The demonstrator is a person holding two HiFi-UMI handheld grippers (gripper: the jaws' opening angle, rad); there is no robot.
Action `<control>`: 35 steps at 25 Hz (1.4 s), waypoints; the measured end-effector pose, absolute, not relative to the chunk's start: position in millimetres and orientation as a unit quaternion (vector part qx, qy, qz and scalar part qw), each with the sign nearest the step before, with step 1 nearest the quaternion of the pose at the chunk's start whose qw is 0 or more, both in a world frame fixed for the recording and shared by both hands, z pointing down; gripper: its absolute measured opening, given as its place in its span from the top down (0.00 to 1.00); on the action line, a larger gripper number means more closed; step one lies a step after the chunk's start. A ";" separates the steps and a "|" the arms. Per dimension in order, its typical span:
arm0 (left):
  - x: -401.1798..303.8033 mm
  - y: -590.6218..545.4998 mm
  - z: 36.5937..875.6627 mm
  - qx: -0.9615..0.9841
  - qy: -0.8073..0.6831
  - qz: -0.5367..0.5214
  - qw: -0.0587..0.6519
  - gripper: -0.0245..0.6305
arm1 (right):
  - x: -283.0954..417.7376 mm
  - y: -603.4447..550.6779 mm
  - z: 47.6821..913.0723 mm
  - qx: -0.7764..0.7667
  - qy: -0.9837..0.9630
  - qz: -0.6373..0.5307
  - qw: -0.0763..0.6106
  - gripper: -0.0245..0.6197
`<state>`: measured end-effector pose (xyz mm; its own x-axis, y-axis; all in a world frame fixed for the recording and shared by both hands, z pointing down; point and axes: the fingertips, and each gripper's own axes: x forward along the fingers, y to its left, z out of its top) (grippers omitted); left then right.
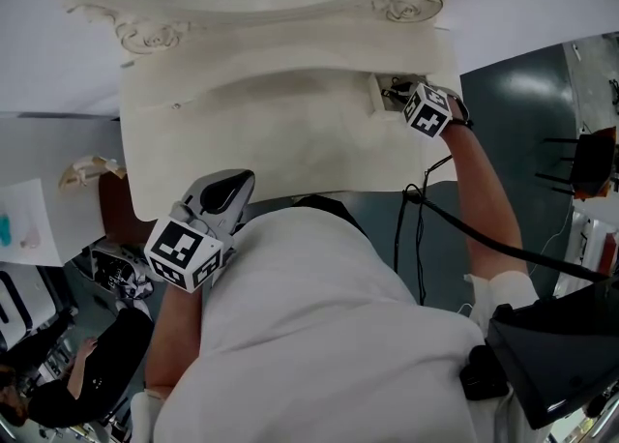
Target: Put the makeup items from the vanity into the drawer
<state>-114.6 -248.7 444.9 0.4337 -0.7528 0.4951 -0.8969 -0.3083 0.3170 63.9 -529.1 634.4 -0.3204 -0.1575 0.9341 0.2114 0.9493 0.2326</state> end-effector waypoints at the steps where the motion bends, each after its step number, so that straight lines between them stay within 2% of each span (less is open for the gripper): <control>1: -115.0 -246.6 445.1 0.799 -0.515 0.128 0.281 0.96 | 64.5 -528.7 632.3 -0.012 -0.798 -0.156 0.581 0.88; 9: -117.7 -218.0 440.8 0.814 -0.496 0.126 0.273 0.96 | 77.4 -509.6 603.0 0.051 -0.809 -0.139 0.568 0.86; 15: -123.5 -183.1 435.2 0.830 -0.477 0.123 0.261 0.96 | 81.5 -465.5 571.0 0.135 -0.835 -0.099 0.524 0.96; 24: -135.3 -110.3 435.9 0.848 -0.450 0.118 0.255 0.96 | 55.2 -325.0 538.3 0.187 -0.879 0.001 0.438 0.96; 35: -138.9 -22.6 435.8 0.870 -0.417 0.119 0.235 0.96 | 10.0 -151.9 502.1 0.211 -0.921 0.051 0.325 0.96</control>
